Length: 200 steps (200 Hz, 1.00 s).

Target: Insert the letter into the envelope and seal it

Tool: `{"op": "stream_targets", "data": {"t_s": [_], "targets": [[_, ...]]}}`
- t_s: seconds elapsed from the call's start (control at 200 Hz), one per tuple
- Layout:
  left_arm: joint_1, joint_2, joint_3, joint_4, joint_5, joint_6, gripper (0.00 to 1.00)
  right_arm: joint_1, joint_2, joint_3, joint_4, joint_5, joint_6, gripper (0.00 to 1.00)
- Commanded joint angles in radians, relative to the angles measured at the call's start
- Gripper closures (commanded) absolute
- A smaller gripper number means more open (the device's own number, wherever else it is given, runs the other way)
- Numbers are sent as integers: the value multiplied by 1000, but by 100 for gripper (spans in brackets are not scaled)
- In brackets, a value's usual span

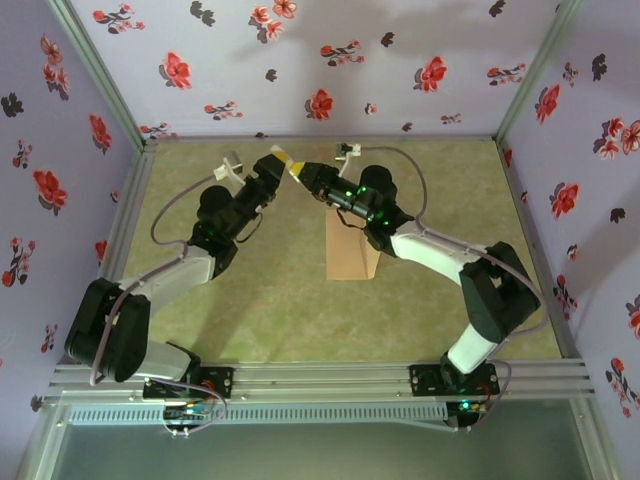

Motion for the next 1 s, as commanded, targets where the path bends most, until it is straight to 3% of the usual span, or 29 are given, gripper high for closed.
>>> {"op": "stream_targets", "data": {"t_s": [0.0, 0.19, 0.29, 0.47, 0.585, 0.68, 0.85, 0.995], "targets": [[24, -67, 37, -90, 33, 85, 20, -22, -92, 14, -220, 56, -128, 94], [39, -173, 157, -526, 25, 344, 12, -78, -198, 79, -648, 99, -340, 94], [40, -183, 268, -835, -5, 521, 14, -109, -220, 140, -871, 125, -449, 93], [39, -49, 499, -1275, 23, 812, 19, -135, -179, 305, -1266, 159, -658, 93], [18, 61, 562, -1395, 21, 901, 26, -135, -134, 399, -1458, 201, -757, 93], [-20, 114, 547, -1364, 20, 904, 43, -135, -82, 464, -1598, 223, -817, 94], [-95, 205, 542, -1296, 3, 878, 100, -135, -38, 474, -1692, 291, -851, 94], [-153, 272, 526, -1239, -47, 849, 100, -123, 4, 485, -1747, 391, -870, 95]]}}
